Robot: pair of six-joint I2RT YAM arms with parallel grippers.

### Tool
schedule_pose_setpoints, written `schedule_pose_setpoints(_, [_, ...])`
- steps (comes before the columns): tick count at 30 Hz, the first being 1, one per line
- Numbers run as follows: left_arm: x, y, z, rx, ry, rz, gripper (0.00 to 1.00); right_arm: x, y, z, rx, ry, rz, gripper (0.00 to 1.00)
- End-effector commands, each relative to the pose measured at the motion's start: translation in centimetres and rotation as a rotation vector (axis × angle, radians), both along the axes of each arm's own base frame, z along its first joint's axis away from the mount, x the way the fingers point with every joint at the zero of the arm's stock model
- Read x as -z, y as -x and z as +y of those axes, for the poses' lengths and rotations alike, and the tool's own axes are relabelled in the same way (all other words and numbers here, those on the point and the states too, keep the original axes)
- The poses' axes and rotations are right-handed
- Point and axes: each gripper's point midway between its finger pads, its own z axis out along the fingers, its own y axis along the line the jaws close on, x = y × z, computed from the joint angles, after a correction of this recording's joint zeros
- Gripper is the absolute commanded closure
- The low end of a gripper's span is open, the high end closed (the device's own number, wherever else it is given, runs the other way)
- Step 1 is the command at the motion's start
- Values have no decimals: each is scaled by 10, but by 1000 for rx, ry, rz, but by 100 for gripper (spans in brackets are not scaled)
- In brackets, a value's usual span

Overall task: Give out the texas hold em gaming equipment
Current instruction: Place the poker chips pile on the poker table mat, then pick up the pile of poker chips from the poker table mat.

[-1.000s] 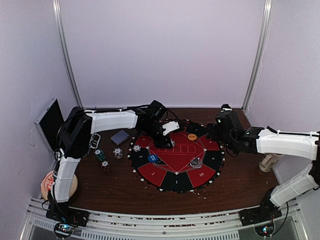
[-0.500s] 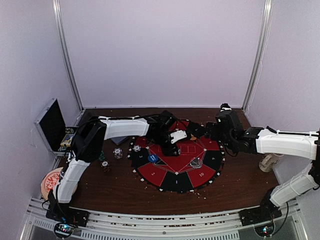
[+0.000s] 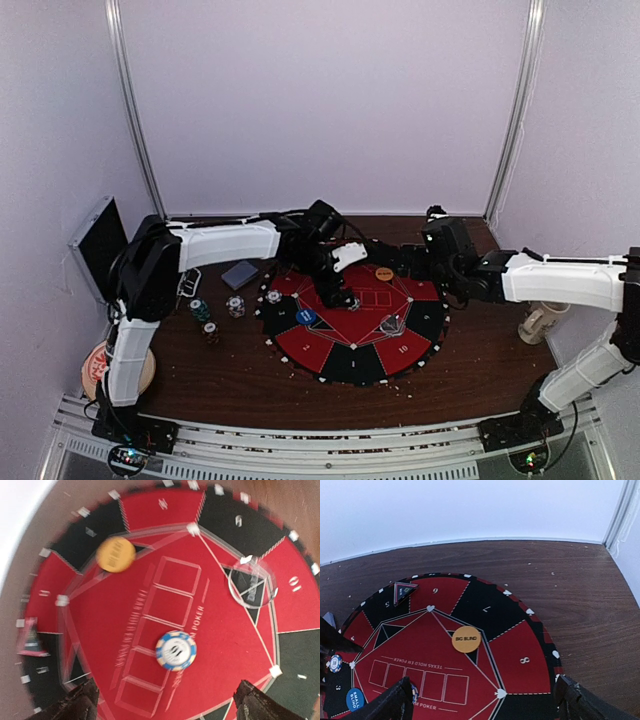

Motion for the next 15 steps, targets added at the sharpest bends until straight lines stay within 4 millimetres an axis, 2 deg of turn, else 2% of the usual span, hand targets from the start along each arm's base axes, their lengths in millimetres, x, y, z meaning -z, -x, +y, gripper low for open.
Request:
schedule_pose_setpoints(1, [-97,-33,48,-103,138,-110,2,-3,-8,49,-114,19,35,0])
schedule_pose_setpoints(2, [-105,-40,63,-130,149,-116,2,3,-10,58,-133,23,53,0])
schedule_pose_setpoints(5, [-99,-51,110,-214,138,-103,2,12,-19,88,-191,20,97,0])
schedule_pose_setpoints(8, [-90,-57,152,-285,128,-108,2,34,-28,110,-227,69,162,1])
schedule_pose_setpoints(12, [-82,-55,196,-341,124,-116,2,65,-31,134,-284,94,246,3])
schedule_pose_setpoints(15, [-78,-46,217,-351,136,-127,2,89,-28,145,-318,103,303,7])
